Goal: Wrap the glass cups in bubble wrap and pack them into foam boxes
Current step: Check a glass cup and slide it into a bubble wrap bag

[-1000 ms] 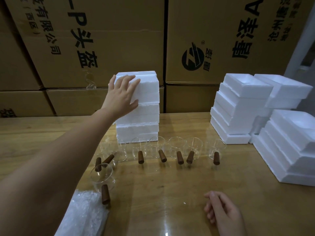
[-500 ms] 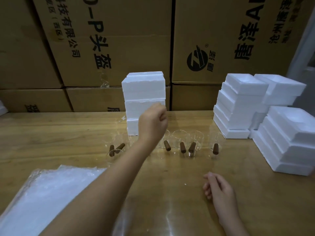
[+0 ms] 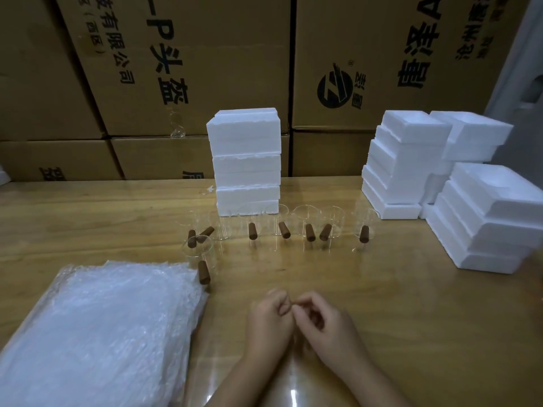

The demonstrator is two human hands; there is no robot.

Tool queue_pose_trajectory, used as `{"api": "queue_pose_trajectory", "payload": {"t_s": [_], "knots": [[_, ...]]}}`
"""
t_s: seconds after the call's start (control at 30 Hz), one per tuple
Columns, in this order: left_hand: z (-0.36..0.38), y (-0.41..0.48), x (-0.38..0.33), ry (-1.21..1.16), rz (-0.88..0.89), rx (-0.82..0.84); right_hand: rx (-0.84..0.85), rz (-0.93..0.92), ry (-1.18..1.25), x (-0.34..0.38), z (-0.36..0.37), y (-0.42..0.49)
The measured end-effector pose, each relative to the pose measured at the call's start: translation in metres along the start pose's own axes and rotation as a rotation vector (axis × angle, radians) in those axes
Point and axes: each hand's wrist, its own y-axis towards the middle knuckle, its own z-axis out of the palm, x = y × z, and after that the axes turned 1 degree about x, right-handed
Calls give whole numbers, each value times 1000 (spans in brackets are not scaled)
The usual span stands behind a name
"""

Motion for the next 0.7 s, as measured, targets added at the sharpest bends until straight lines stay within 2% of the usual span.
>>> {"api": "queue_pose_trajectory", "payload": {"t_s": [0.1, 0.23, 0.3, 0.47, 0.53, 0.6, 0.7], "knots": [[-4, 1, 2, -9, -60, 12, 56, -39, -4, 4, 9, -4], [-5, 1, 3, -7, -109, 71, 45, -23, 18, -1, 11, -3], [-5, 2, 1, -76, -172, 102, 66, 2, 47, -2, 13, -1], [-10, 13, 4, -266, -320, 79, 70, 224, 205, -4, 17, 16], [-10, 15, 7, -293, -339, 43, 51, 280, 171, 2, 18, 29], [-12, 20, 11, -298, -324, 26, 4, 233, 30, 12, 22, 43], [-20, 28, 14, -240, -262, 75, -39, 29, -133, 40, 34, 63]]}}
